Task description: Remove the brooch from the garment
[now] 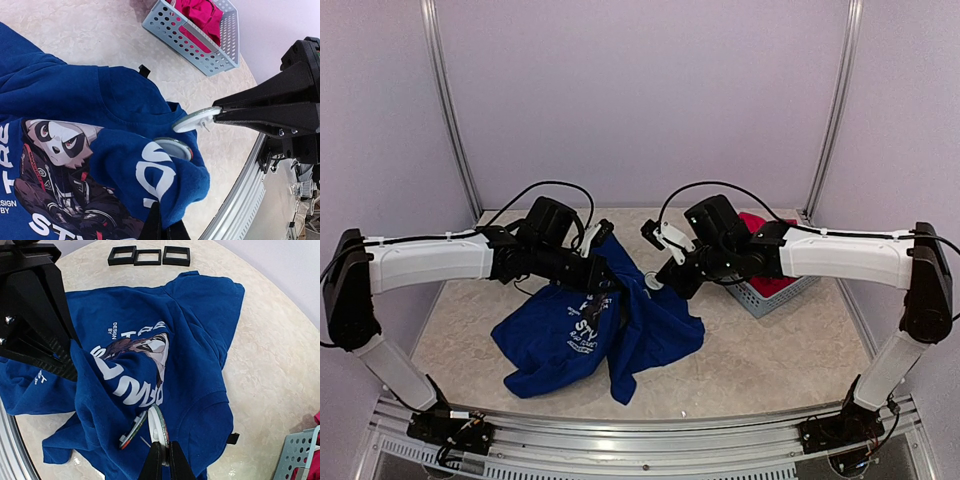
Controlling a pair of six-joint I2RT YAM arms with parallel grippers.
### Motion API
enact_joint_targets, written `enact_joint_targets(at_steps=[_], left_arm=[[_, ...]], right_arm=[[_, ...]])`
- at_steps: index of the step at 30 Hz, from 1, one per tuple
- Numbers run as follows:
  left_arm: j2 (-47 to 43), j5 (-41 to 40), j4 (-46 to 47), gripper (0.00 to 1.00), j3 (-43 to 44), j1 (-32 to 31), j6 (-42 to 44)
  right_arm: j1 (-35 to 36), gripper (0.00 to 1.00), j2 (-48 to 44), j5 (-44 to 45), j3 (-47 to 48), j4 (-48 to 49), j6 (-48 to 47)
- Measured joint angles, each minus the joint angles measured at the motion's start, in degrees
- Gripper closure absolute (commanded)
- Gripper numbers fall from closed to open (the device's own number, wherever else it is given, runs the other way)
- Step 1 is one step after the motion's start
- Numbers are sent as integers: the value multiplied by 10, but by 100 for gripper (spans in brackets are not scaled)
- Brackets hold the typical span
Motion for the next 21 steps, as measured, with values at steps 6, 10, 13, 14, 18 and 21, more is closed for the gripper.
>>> enact_joint_targets(at_steps=[6, 10, 13, 14, 18, 21], left_arm=[[0, -2, -10, 40, -7, 0, 1], [-15, -28, -17, 13, -24, 0, -2], [-51, -59, -24, 9, -35, 4, -10], [-67, -67, -23, 8, -36, 7, -14], [-133, -69, -5, 7, -40, 41, -39], [-162, -48, 14, 7, -41, 63, -52]], right_arm=[[0, 100, -6, 25, -2, -4, 9], [-5, 100, -15, 23, 8, -8, 42], [-21, 100, -28, -17, 12, -3, 72], [-32, 100, -32, -41, 12, 2, 83], [-92, 100, -40, -166, 12, 45, 133], [-126, 100, -35, -260, 17, 60, 161]])
